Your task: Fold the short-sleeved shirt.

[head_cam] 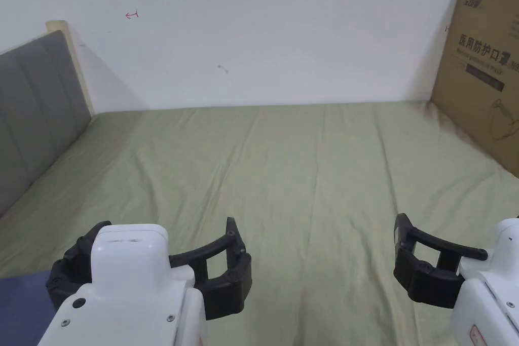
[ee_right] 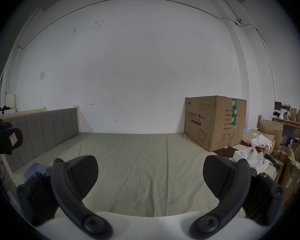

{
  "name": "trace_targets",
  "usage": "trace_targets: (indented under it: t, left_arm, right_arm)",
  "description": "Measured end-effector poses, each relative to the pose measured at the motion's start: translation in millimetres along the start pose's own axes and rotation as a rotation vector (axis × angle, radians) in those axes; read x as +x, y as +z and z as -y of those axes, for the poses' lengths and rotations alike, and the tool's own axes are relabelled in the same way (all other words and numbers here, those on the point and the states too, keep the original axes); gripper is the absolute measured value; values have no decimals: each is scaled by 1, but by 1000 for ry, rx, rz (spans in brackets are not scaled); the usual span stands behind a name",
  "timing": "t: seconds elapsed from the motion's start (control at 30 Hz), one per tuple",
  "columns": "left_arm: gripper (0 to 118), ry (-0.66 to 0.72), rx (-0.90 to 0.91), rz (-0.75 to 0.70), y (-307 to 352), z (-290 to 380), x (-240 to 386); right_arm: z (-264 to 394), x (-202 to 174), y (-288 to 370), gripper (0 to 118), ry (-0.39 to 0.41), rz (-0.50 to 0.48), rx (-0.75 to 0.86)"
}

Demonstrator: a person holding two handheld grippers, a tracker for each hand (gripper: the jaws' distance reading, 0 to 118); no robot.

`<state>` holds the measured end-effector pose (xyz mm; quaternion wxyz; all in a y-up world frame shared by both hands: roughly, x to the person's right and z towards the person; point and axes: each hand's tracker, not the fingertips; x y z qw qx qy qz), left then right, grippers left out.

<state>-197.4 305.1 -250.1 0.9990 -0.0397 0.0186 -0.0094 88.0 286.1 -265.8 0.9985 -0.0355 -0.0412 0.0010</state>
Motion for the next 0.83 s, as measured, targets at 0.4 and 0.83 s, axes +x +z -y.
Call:
trace_targets:
  t: [0.4, 0.83]
  left_arm:
    - [118, 50, -35, 66, -4, -6, 1]
    - [118, 127, -79, -25, -9, -9, -6]
  right_arm:
    - [2, 0, -3, 118, -2, 0, -28]
    - [5, 1, -1, 118, 1, 3, -32]
